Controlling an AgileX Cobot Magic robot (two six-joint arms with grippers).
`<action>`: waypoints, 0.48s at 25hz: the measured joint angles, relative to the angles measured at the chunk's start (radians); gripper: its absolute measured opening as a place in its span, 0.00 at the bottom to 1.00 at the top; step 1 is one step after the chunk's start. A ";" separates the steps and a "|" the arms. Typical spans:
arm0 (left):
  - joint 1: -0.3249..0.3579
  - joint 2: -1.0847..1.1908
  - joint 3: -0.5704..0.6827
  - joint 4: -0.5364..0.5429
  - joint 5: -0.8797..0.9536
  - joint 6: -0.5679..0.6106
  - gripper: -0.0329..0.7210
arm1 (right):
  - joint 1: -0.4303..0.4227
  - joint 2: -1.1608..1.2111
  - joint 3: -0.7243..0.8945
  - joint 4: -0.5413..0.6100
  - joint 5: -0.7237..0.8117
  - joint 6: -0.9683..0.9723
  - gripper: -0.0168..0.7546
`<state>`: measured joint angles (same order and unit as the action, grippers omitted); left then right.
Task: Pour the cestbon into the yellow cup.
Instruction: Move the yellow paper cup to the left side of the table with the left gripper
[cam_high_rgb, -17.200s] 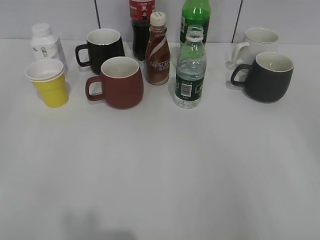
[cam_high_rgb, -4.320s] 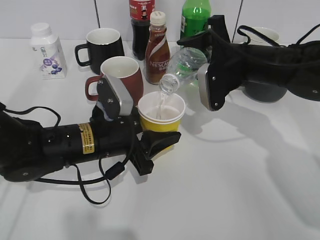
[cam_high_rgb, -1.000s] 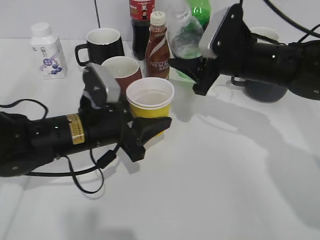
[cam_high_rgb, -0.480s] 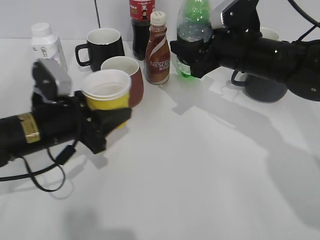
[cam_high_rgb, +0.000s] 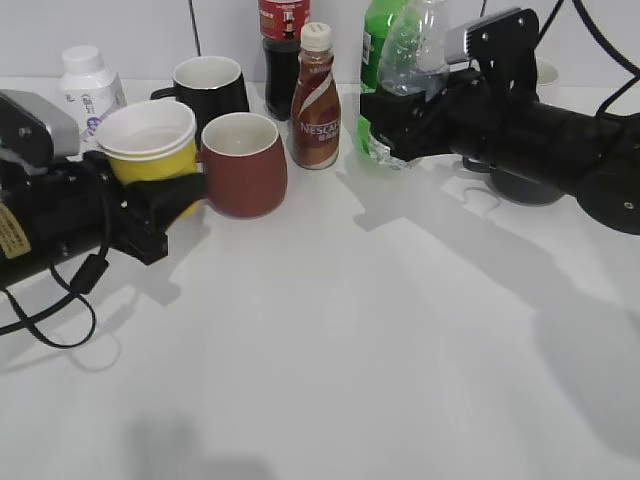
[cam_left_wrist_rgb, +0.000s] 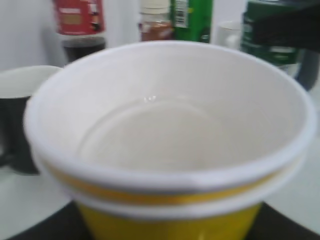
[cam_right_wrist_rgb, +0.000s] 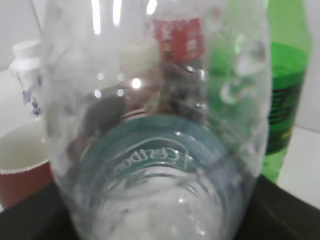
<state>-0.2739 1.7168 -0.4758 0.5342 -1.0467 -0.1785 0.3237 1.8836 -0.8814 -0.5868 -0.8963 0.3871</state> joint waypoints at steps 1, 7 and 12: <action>0.005 0.000 0.000 -0.017 -0.001 0.023 0.53 | 0.000 0.000 0.001 0.005 0.000 0.006 0.63; 0.008 0.000 0.000 -0.161 0.002 0.107 0.53 | 0.000 0.000 0.003 0.058 0.001 0.042 0.63; 0.008 0.000 0.000 -0.241 0.003 0.147 0.53 | 0.000 0.023 0.003 0.079 0.010 0.059 0.63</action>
<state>-0.2660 1.7168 -0.4758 0.2934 -1.0432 -0.0310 0.3237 1.9064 -0.8781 -0.5075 -0.8864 0.4460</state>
